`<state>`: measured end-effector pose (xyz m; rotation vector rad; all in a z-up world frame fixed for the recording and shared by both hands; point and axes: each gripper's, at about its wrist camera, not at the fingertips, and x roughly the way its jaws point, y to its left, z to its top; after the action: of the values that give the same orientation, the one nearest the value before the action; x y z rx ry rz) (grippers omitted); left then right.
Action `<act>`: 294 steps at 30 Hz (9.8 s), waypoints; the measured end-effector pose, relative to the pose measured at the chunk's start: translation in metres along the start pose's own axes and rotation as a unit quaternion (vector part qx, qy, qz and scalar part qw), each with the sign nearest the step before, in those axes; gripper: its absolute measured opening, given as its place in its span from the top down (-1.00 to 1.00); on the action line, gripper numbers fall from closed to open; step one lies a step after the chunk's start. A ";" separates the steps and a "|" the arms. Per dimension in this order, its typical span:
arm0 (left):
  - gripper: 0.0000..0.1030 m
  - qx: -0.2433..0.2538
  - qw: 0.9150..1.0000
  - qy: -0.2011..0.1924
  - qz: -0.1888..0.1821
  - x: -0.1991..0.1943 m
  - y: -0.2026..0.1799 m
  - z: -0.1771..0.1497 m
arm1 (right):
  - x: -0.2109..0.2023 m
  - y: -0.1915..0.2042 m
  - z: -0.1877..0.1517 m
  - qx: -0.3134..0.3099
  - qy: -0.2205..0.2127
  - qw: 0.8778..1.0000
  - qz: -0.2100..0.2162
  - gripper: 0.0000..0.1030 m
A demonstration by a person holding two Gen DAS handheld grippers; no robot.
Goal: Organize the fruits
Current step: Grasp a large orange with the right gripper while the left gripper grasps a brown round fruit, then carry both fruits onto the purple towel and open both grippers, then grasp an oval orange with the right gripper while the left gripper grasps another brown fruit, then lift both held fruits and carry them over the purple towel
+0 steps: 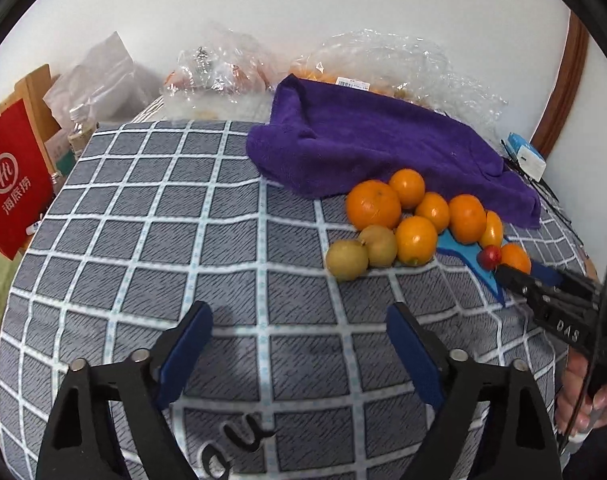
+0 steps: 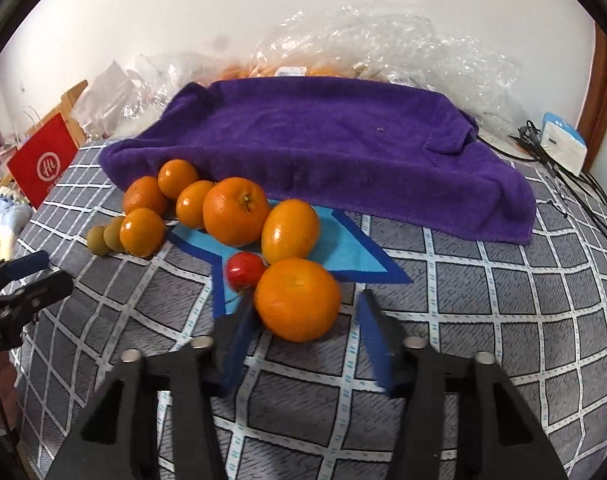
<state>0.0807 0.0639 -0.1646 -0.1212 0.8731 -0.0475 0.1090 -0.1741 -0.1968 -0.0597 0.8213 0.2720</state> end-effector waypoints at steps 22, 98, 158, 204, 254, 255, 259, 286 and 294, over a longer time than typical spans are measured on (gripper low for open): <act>0.51 0.029 0.998 -0.002 -0.060 0.024 -0.018 0.018 | -0.025 -0.039 -0.024 0.014 -0.009 0.999 -0.052 0.22; 0.51 -0.022 0.998 -0.044 -0.042 0.064 -0.049 0.225 | 0.040 -0.089 0.200 0.081 -0.079 0.991 -0.067 0.22; -0.11 0.029 0.998 -0.055 0.003 0.023 -0.077 0.202 | -0.032 -0.038 0.113 0.021 -0.034 0.996 -0.080 -0.45; 0.47 -0.003 0.999 0.017 -0.032 0.025 -0.012 0.028 | -0.004 -0.054 0.000 0.030 0.003 0.999 -0.024 0.30; 0.47 -0.022 0.995 -0.097 -0.029 -0.006 -0.006 0.016 | -0.024 -0.078 -0.003 0.092 -0.060 0.994 -0.006 0.32; 0.47 -0.022 0.995 -0.097 -0.030 -0.006 -0.006 0.016 | -0.024 -0.080 -0.003 0.095 -0.061 0.994 -0.004 0.32; 0.47 -0.017 0.994 -0.105 -0.027 -0.007 -0.008 0.015 | -0.027 -0.082 -0.002 0.100 -0.061 0.993 -0.013 0.32; 0.47 -0.012 0.987 -0.150 -0.057 -0.033 -0.037 0.145 | -0.049 -0.084 0.109 0.100 -0.130 0.986 -0.035 0.32; 0.47 -0.011 0.987 -0.148 -0.055 0.025 -0.051 0.159 | -0.013 -0.086 0.140 0.092 -0.127 0.987 -0.036 0.32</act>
<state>0.2191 0.0249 -0.0762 -0.1924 0.5704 -0.1192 0.2233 -0.2375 -0.0968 0.1159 0.5868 0.1318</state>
